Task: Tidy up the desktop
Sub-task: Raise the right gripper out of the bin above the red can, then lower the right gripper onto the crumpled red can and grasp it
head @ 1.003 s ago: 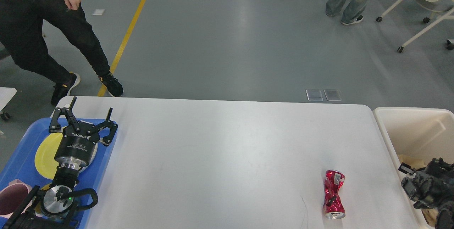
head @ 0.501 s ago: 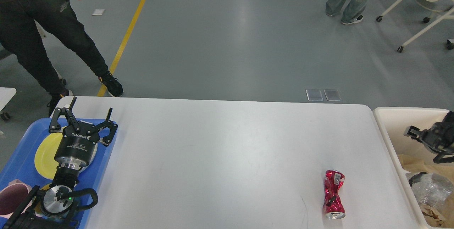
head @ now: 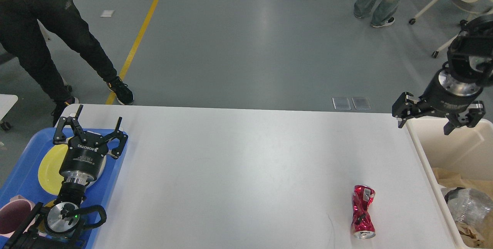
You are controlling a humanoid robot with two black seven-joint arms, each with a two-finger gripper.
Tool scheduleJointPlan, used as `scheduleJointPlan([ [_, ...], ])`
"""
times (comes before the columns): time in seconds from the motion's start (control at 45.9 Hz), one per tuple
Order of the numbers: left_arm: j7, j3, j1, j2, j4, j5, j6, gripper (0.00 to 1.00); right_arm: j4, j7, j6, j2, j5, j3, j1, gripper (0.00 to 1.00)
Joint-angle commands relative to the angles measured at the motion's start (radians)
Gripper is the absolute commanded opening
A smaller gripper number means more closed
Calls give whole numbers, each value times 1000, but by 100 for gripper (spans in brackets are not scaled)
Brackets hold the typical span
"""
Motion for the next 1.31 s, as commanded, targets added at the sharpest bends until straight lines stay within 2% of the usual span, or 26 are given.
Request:
scheduleJointPlan([
  [0.0,-1,0,0,0,0,0,0,96,104,0,63,20,9,0,175,100],
  [0.262,-1,0,0,0,0,0,0,96,472,1,63,23,84,54,542,100],
  [0.523,-1,0,0,0,0,0,0,96,517,1,-64,17,95,57,523,100],
  [0.632,-1,0,0,0,0,0,0,96,509,1,-116,17,92,62,435,100],
  [0.916,1,0,0,0,0,1,0,96,483,1,-404,32,83,92,90,100],
  [1.155,1,2,0,0,0,2,0,96,345,1,-662,72,74,115,-276,100],
  [1.286,-1,0,0,0,0,2,0,96,272,3,-725,113,74,132,-397,100],
])
